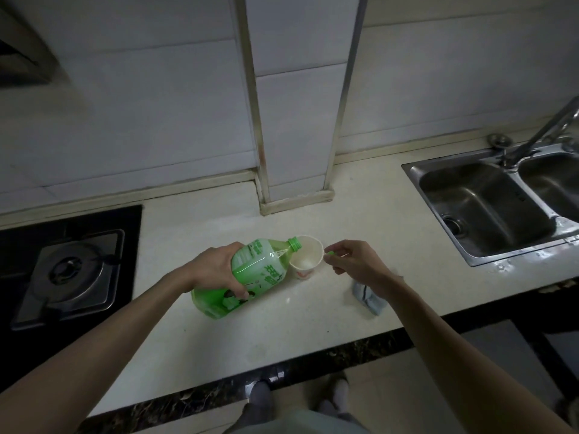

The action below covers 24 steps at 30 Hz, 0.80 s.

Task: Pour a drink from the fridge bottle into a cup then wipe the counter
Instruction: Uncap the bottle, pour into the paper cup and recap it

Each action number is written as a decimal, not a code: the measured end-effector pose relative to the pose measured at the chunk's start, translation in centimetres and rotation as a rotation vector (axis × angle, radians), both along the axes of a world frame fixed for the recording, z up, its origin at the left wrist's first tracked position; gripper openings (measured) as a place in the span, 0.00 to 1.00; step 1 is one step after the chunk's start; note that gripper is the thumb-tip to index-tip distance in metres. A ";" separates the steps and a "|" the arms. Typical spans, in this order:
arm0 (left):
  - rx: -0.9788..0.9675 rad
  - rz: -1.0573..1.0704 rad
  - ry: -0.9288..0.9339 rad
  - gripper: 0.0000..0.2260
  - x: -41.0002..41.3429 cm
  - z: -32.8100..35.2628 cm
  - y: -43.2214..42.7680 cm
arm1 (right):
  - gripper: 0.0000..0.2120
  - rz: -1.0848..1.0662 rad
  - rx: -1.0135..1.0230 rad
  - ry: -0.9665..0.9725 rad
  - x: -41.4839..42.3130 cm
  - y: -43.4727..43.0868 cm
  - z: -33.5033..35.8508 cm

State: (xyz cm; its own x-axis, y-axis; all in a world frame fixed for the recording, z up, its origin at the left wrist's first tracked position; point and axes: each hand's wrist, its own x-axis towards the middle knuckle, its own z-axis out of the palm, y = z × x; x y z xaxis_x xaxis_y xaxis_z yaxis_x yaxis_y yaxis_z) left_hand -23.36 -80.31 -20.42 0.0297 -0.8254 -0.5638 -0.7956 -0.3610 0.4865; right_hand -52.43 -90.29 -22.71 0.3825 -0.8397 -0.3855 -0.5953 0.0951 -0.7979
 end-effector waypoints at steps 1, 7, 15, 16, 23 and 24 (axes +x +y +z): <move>0.001 -0.001 -0.002 0.34 -0.1 0.0 -0.1 | 0.13 -0.001 0.004 0.000 -0.1 0.1 0.0; 0.010 -0.029 -0.037 0.34 -0.7 0.0 -0.6 | 0.12 0.001 0.018 0.004 -0.6 0.1 -0.1; 0.040 -0.038 -0.086 0.34 -1.2 0.2 -0.8 | 0.12 0.008 0.010 0.005 -1.1 0.0 -0.5; 0.042 -0.040 -0.093 0.34 -1.3 0.2 -0.8 | 0.12 0.008 0.010 0.003 -1.0 0.0 -0.6; 0.054 -0.068 -0.160 0.36 -1.5 0.4 -1.0 | 0.11 0.018 0.010 -0.008 -1.0 0.2 -1.1; 0.056 -0.074 -0.171 0.36 -1.5 0.4 -1.0 | 0.11 0.024 0.007 -0.005 -1.0 0.1 -1.2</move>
